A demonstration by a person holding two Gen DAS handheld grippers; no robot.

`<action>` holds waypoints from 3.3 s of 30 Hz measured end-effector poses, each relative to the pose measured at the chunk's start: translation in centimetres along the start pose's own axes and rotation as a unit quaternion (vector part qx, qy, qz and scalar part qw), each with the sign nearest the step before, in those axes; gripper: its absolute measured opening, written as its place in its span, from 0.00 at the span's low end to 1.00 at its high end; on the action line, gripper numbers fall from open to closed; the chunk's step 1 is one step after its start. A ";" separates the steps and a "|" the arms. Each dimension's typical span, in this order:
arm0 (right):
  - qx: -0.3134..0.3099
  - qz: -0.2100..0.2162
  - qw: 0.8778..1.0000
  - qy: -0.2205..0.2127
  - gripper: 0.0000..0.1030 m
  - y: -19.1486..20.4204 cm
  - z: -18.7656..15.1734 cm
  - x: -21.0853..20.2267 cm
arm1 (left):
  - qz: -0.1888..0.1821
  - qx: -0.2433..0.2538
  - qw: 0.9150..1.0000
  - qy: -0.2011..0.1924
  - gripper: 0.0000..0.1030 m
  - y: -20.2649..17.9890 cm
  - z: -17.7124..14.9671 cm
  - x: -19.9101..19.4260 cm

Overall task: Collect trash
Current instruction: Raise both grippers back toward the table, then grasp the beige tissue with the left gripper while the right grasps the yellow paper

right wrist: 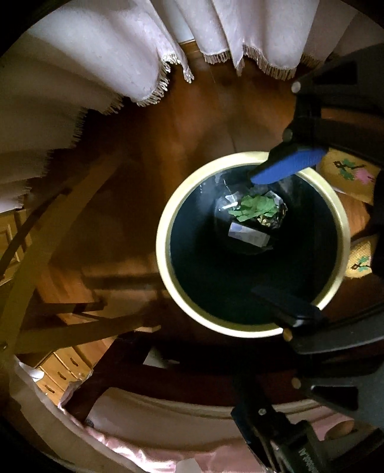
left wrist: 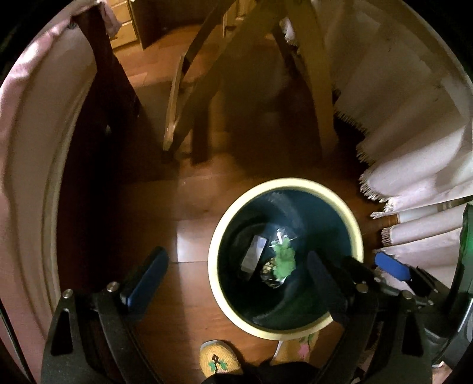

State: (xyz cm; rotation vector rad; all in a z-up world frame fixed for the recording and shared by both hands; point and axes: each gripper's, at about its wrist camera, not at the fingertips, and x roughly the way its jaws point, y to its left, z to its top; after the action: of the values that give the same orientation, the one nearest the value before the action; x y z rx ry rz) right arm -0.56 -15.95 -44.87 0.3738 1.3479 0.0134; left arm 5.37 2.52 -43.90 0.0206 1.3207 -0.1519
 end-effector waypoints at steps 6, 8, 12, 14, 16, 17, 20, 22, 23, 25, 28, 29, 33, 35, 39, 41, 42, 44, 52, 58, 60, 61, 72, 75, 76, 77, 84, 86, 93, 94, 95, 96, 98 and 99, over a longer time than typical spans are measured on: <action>0.017 0.003 1.000 -0.016 0.71 0.9 0.4 -5.7 | -0.003 0.003 1.000 -0.030 0.91 -0.6 1.2 -6.6; 0.025 0.005 0.999 -0.023 0.71 1.5 0.6 -8.4 | -0.012 0.002 0.999 -0.044 0.91 -0.6 1.9 -10.0; 0.037 0.014 0.999 -0.036 0.71 3.1 1.1 -14.1 | -0.024 0.010 0.998 -0.065 0.91 -0.7 3.2 -16.1; 0.034 0.020 0.998 -0.047 0.71 4.3 1.3 -17.3 | -0.027 0.017 0.997 -0.076 0.91 -0.7 3.8 -19.4; 0.030 0.024 0.998 -0.059 0.71 5.4 1.6 -20.2 | -0.035 0.023 0.996 -0.082 0.91 -0.7 4.3 -22.4; 0.029 0.026 0.997 -0.065 0.71 5.9 1.7 -21.8 | -0.036 0.026 0.995 -0.085 0.91 -0.7 4.6 -23.9; 0.029 0.031 0.996 -0.083 0.71 7.3 2.2 -26.4 | -0.043 0.036 0.994 -0.092 0.91 -1.0 5.2 -28.5; 0.025 0.035 0.995 -0.094 0.71 8.4 2.4 -29.1 | -0.043 0.041 0.994 -0.097 0.91 -1.0 5.6 -30.9; 0.021 0.035 0.994 -0.099 0.71 9.1 2.5 -30.7 | -0.043 0.044 0.993 -0.100 0.91 -1.1 5.8 -32.7; 0.010 0.037 0.993 -0.111 0.71 10.2 2.8 -33.6 | -0.044 0.048 0.992 -0.108 0.91 -1.2 6.0 -35.4; -0.005 0.036 0.991 -0.131 0.71 11.7 3.1 -37.3 | -0.043 0.057 0.990 -0.119 0.91 -1.2 6.4 -39.0; -0.009 0.035 0.989 -0.141 0.71 12.1 3.2 -38.7 | -0.040 0.062 0.990 -0.124 0.91 -1.3 6.6 -40.4; -0.025 0.032 0.983 -0.181 0.71 13.7 3.7 -43.6 | -0.043 0.075 0.987 -0.137 0.91 -1.4 7.2 -43.4; -0.028 0.029 0.978 -0.205 0.71 14.1 3.7 -45.7 | -0.048 0.078 0.985 -0.145 0.91 -1.2 7.7 -45.1; -0.023 0.026 0.971 -0.235 0.71 14.7 3.9 -48.6 | -0.051 0.075 0.982 -0.164 0.91 -0.9 8.6 -47.9; -0.023 0.022 0.970 -0.241 0.71 15.0 4.0 -49.7 | -0.059 0.079 0.981 -0.170 0.91 -0.8 9.1 -48.9; -0.024 0.020 0.969 -0.245 0.71 15.2 4.2 -50.1 | -0.060 0.081 0.980 -0.174 0.91 -0.7 9.4 -49.4; -0.028 0.013 0.967 -0.254 0.71 15.5 4.4 -51.0 | -0.059 0.084 0.977 -0.186 0.91 -0.6 9.9 -50.1; -0.038 -0.010 0.960 -0.277 0.71 16.2 6.5 -52.6 | -0.077 0.077 0.976 -0.189 0.91 -0.6 13.0 -50.8; -0.045 -0.015 0.959 -0.281 0.71 15.4 9.7 -52.4 | -0.095 0.055 0.980 -0.167 0.91 -0.7 16.5 -48.7; -0.045 -0.013 0.960 -0.277 0.71 14.8 11.5 -51.9 | -0.096 0.043 0.982 -0.160 0.91 -1.0 18.2 -47.4; -0.045 -0.013 0.960 -0.275 0.71 14.5 12.2 -51.6 | -0.096 0.036 0.982 -0.157 0.91 -1.2 19.0 -46.8; -0.084 0.018 0.973 -0.215 0.70 10.1 26.9 -45.5 | -0.087 -0.064 0.990 -0.088 0.91 -4.3 30.3 -36.3; -0.101 0.028 0.976 -0.191 0.70 8.9 31.1 -43.5 | -0.087 -0.105 0.989 -0.066 0.91 -4.9 33.0 -32.9; -0.107 0.031 0.977 -0.181 0.71 8.4 32.7 -42.6 | -0.080 -0.116 0.988 -0.061 0.91 -5.1 33.9 -31.8; -0.111 0.033 0.978 -0.176 0.71 8.0 33.7 -42.0 | -0.072 -0.125 0.988 -0.055 0.91 -5.3 34.7 -30.7; -0.124 0.023 0.982 -0.140 0.70 5.1 41.4 -36.8 | -0.056 -0.183 0.981 -0.027 0.91 -6.1 38.8 -25.1; -0.124 0.018 0.984 -0.130 0.70 4.5 43.4 -35.3 | -0.048 -0.197 0.979 -0.021 0.90 -6.1 39.7 -24.0; -0.122 -0.001 0.987 -0.103 0.70 3.4 48.8 -30.6 | -0.053 -0.223 0.973 -0.011 0.87 -5.9 41.7 -21.5; -0.123 -0.003 0.988 -0.098 0.70 3.4 49.2 -30.1 | -0.054 -0.222 0.973 -0.011 0.86 -6.0 41.8 -21.3; -0.124 -0.005 0.988 -0.092 0.70 3.4 49.7 -29.5 | -0.056 -0.223 0.973 -0.010 0.85 -6.1 41.9 -21.0; -0.126 -0.004 0.988 -0.087 0.70 3.3 50.0 -29.1 | -0.059 -0.225 0.973 -0.009 0.84 -6.1 42.1 -20.8; -0.129 -0.004 0.989 -0.079 0.70 3.3 50.6 -28.3 | -0.064 -0.227 0.972 -0.005 0.82 -6.1 42.2 -20.2; -0.132 -0.002 0.988 -0.075 0.70 3.3 50.8 -27.9 | -0.067 -0.229 0.971 -0.002 0.77 -6.2 42.3 -19.9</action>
State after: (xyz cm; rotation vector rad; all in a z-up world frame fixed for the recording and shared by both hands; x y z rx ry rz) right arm 42.01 -32.02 -8.82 0.1448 1.1805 0.1563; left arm 40.61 -5.90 -13.68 -0.4608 1.3274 0.0421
